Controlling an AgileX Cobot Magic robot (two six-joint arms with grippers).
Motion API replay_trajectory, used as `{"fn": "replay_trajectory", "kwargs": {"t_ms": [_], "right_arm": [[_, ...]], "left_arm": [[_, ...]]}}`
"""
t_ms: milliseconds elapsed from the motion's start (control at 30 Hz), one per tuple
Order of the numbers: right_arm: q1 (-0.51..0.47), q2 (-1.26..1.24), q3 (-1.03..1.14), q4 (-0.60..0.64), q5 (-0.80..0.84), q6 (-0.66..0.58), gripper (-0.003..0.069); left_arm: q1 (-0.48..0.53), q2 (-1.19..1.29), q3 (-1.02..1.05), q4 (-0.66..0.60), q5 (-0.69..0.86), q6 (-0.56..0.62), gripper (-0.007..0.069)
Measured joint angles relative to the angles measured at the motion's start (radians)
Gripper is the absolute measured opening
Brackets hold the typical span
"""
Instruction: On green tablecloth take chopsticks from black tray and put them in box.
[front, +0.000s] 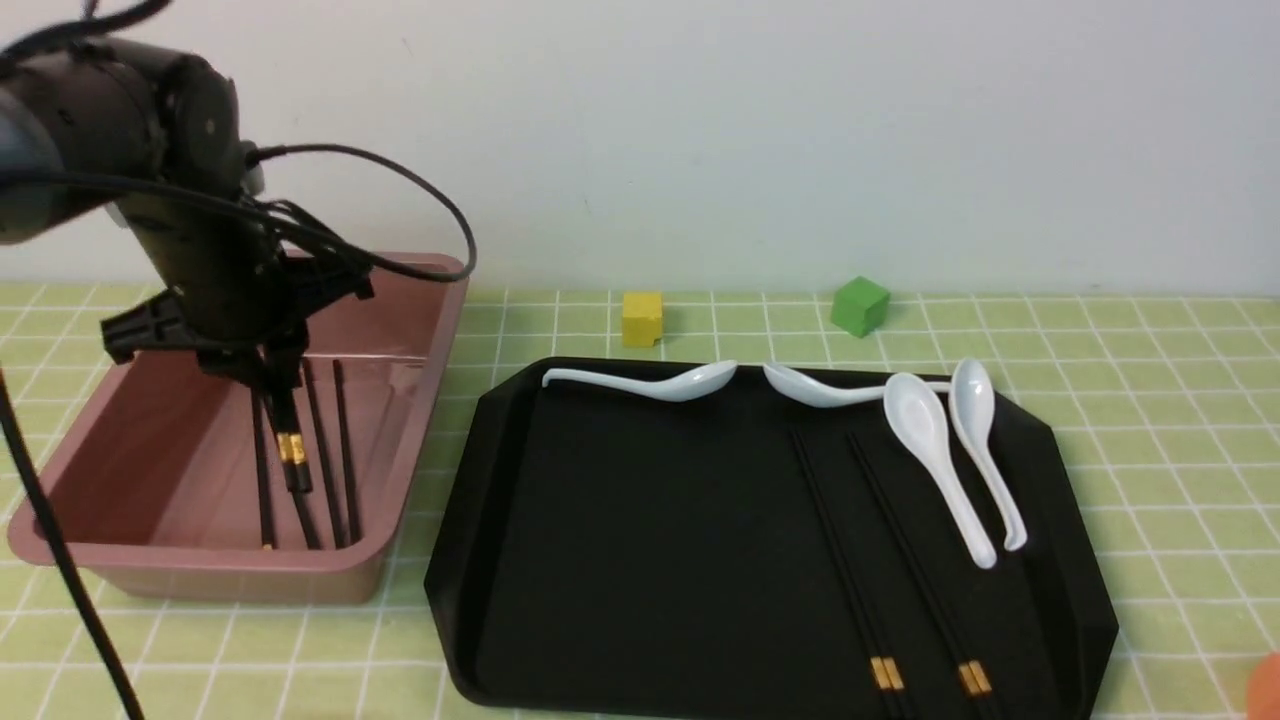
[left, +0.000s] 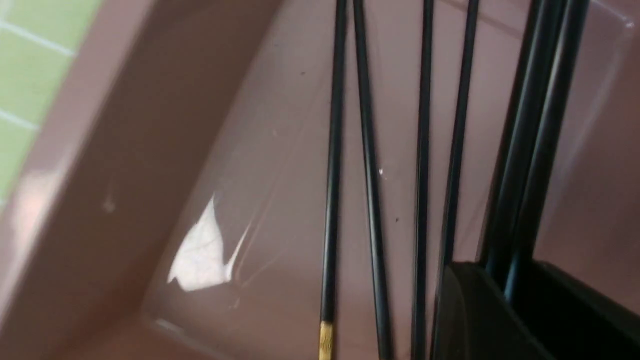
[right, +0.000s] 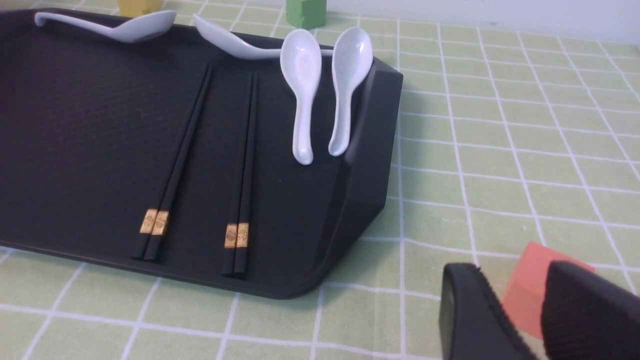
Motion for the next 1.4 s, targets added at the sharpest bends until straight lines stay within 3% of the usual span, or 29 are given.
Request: {"fn": "replay_trajectory", "kwargs": {"t_ms": [200,267,367,433,533,700,833,1033,1300,1400], "right_arm": [[0.000,0.000,0.000,0.000,0.000,0.000,0.0239],[0.000,0.000,0.000,0.000,0.000,0.000,0.0239],[0.000,0.000,0.000,0.000,0.000,0.000,0.0239],[0.000,0.000,0.000,0.000,0.000,0.000,0.0239],[0.000,0.000,0.000,0.000,0.000,0.000,0.0239],[0.000,0.000,0.000,0.000,0.000,0.000,0.0239],[0.000,0.000,0.000,0.000,0.000,0.000,0.0239],[0.000,0.000,0.000,0.000,0.000,0.000,0.0239],[0.000,0.000,0.000,0.000,0.000,0.000,0.0239],[0.000,0.000,0.000,0.000,0.000,0.000,0.0239]], "left_arm": [[0.000,0.064,0.002,-0.034,0.002,-0.003,0.0262],[0.000,0.059,-0.002,-0.047,0.013,0.007,0.0270],[-0.016,0.019,-0.035,-0.058,0.068,0.078,0.0204],[-0.039,-0.033,-0.056,-0.060,0.103,0.134,0.0094],[-0.065,-0.108,-0.063,-0.061,0.142,0.199,-0.0008],[-0.098,-0.280,-0.046,-0.057,0.235,0.256,-0.0013],[-0.099,-0.455,0.083,-0.046,0.239,0.262,-0.0013],[-0.099,-0.798,0.424,-0.046,0.093,0.262,-0.0013],[-0.099,-1.383,1.047,-0.161,-0.385,0.264,-0.0013],[-0.099,-1.575,1.203,-0.167,-0.472,0.263,-0.0013]]}}
